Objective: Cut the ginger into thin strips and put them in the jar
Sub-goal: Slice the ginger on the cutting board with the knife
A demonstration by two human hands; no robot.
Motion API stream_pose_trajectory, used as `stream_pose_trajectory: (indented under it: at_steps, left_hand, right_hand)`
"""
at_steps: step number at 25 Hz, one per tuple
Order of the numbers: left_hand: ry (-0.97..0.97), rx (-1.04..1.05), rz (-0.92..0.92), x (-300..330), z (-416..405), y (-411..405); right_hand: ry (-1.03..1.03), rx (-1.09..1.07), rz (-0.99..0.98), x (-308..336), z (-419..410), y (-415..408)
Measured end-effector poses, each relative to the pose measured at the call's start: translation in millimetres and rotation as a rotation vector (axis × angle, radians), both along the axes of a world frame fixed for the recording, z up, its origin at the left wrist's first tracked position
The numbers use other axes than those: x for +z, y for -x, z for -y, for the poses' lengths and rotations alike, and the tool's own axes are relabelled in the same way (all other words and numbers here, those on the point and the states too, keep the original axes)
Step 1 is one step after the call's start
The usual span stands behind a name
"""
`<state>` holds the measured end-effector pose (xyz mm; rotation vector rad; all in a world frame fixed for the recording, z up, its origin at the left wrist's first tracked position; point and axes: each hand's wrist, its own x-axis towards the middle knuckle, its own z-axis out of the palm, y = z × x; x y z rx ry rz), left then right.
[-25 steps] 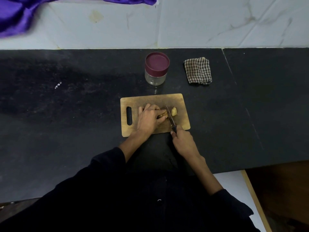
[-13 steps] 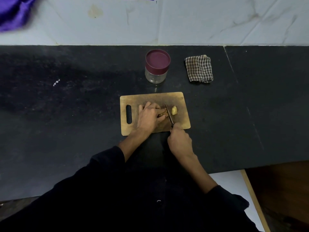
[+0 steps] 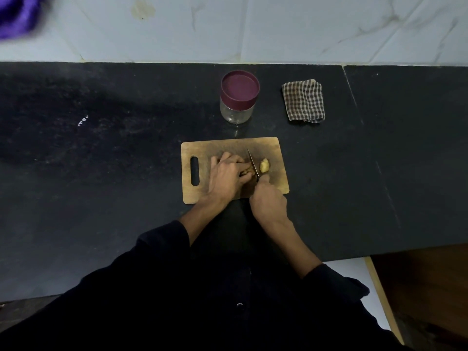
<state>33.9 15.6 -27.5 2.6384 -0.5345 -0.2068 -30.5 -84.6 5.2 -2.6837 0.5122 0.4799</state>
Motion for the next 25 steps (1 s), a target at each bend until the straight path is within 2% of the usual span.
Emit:
stream_pose_trajectory:
  at_steps: [10,19,25]
  left_hand:
    - [-0.038,0.018,0.012,4,2,1]
    - [-0.045,-0.001,0.026,4,0,-1]
    - [-0.03,0.037,0.006,3,2,2]
  right_hand:
    - [0.014,0.013,-0.028,2,4,17]
    - [-0.002,0.028,0.002,4,0,-15]
    - [0.029,0.016,-0.064,1,3,18]
